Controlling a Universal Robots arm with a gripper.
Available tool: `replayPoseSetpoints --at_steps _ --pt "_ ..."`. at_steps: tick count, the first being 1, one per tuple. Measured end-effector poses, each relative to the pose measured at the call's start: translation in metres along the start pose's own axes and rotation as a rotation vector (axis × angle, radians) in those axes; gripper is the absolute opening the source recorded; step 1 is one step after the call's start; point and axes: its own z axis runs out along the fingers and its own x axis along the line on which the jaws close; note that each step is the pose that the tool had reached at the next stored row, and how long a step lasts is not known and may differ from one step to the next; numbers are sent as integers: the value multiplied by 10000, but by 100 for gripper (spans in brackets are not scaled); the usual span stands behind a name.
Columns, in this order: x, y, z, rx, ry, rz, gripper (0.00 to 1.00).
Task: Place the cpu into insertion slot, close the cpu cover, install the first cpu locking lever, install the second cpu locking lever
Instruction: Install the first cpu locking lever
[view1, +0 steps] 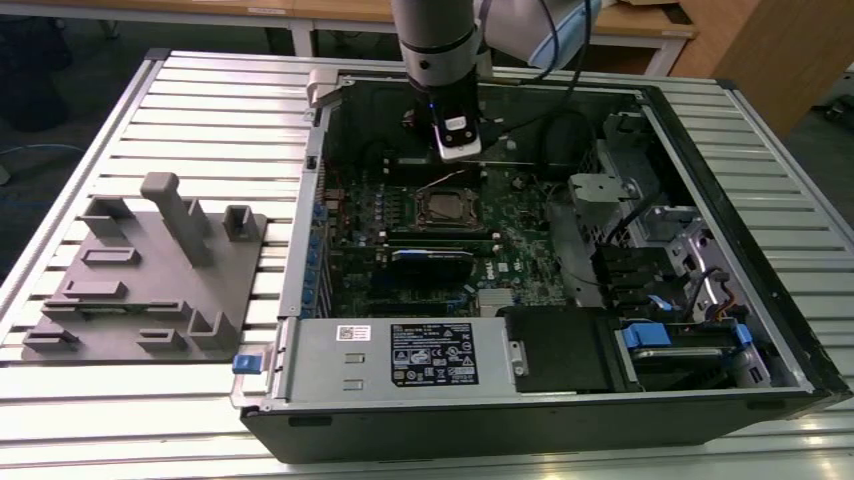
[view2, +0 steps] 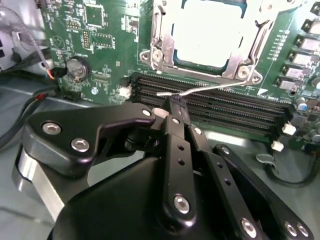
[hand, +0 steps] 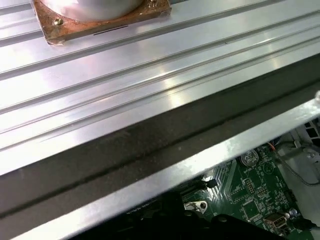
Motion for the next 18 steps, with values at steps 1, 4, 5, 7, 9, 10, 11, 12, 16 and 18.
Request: replayPoseSetpoints --at_steps 1,4,5,7,9,10,11,12,16,18 --pt "-3 4 -18 -2 0 0 11" --pt "-11 17 -70 0 0 0 11" --pt "-13 21 -88 -1 0 0 11" --pt "-18 29 -121 -1 0 1 11" --pt "-21 33 -136 -3 0 0 11" --pt "-21 33 -136 -3 0 0 11" --pt "-19 32 -134 -12 -15 -3 11" --pt "-16 29 -129 -20 -41 -3 11" --pt "-1 16 -104 -24 -141 132 11" --pt "2 12 -92 -2 -187 281 11"
